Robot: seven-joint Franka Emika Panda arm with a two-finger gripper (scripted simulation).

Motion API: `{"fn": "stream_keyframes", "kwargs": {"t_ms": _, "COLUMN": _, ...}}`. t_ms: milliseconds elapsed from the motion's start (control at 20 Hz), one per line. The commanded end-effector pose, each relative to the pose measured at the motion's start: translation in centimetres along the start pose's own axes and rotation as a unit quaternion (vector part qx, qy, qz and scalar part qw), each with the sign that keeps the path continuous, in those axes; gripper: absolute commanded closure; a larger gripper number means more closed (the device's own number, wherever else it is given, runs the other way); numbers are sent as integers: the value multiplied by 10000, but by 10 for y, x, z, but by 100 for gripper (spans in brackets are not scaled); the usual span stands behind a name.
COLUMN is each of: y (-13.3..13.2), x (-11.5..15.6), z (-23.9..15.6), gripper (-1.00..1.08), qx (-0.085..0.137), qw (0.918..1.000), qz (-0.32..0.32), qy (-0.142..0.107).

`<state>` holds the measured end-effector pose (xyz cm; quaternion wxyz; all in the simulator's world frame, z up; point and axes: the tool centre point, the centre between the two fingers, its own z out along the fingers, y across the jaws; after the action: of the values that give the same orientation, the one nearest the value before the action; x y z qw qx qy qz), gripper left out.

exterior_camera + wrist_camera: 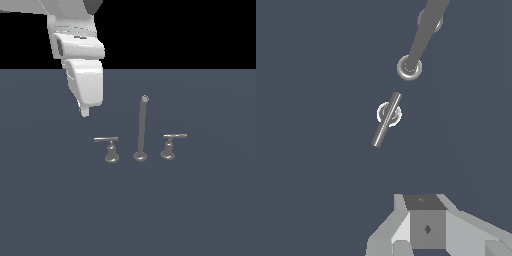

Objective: Turn on the faucet by rotating a designated handle.

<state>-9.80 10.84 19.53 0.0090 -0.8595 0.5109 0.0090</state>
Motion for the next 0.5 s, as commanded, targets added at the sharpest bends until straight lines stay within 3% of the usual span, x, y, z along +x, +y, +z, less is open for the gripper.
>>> {"fn": "stream_keyframes", "kwargs": {"t_ms": 0, "y": -8, "x": 4, "z": 11, "gripper": 108, "qx": 6, "qw": 9998, "qz": 219, "qy": 10}}
{"fn": "stream_keyframes", "kwargs": {"t_ms": 450, "y": -32, "x": 24, "z": 51, "gripper": 108, "qx": 2, "qw": 9950, "qz": 1001, "qy": 60}}
